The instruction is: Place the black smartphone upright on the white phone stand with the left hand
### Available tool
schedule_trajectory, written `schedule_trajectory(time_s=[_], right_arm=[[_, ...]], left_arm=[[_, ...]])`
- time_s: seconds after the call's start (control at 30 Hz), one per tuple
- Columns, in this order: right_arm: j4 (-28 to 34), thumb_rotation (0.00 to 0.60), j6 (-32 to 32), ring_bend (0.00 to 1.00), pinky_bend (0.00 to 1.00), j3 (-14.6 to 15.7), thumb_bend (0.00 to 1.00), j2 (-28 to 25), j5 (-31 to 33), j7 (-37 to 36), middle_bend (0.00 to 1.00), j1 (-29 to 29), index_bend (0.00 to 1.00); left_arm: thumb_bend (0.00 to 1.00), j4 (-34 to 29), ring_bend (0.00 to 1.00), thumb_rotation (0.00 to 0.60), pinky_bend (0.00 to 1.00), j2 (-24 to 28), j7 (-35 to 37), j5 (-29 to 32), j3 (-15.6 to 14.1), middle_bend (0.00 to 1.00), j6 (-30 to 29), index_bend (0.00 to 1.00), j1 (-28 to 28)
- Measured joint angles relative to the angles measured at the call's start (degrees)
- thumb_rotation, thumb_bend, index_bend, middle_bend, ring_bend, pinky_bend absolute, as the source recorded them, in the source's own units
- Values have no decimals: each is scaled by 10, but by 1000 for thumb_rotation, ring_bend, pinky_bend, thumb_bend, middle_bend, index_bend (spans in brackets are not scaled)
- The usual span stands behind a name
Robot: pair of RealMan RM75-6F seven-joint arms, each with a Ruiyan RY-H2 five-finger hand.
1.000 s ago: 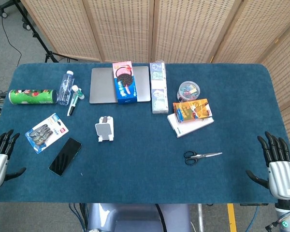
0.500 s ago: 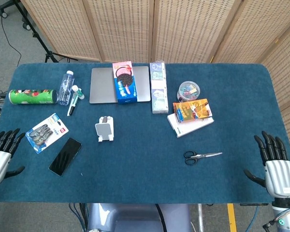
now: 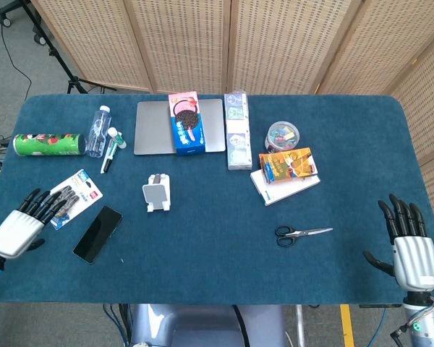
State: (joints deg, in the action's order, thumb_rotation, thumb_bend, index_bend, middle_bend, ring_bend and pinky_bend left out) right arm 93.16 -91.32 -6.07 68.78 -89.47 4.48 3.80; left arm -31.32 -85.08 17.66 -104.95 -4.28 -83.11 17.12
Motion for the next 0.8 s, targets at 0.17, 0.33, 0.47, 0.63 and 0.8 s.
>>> schedule_trajectory(time_s=[0.17,0.33,0.47,0.63,0.8], right_arm=[[3,600,-1,0,0,-1,0,-4,0,-10,0,0,0],[7,600,-4,0,0,-1,0,-10,-1,-20,0,-1,0],[10,600,-7,0,0,-3,0,-15,0,-28,0,-3,0],[12,600,-7,0,0,-3,0,-18,0,-31,0,-3,0],[13,600,-8,0,0,-2,0,-18,1,-31,0,-4,0]], left_arm=[[0,66,0,600,51,-59,31,0,-10,0,6,0,12],[0,86,0,600,51,-87,37,4,-17,0,8,0,21],[0,89,0,600,51,-97,37,6,-20,0,7,0,25],[0,91,0,600,51,-104,26,5,-29,0,4,0,33],[0,83,0,600,51,-109,17,3,-38,0,8,0,41]])
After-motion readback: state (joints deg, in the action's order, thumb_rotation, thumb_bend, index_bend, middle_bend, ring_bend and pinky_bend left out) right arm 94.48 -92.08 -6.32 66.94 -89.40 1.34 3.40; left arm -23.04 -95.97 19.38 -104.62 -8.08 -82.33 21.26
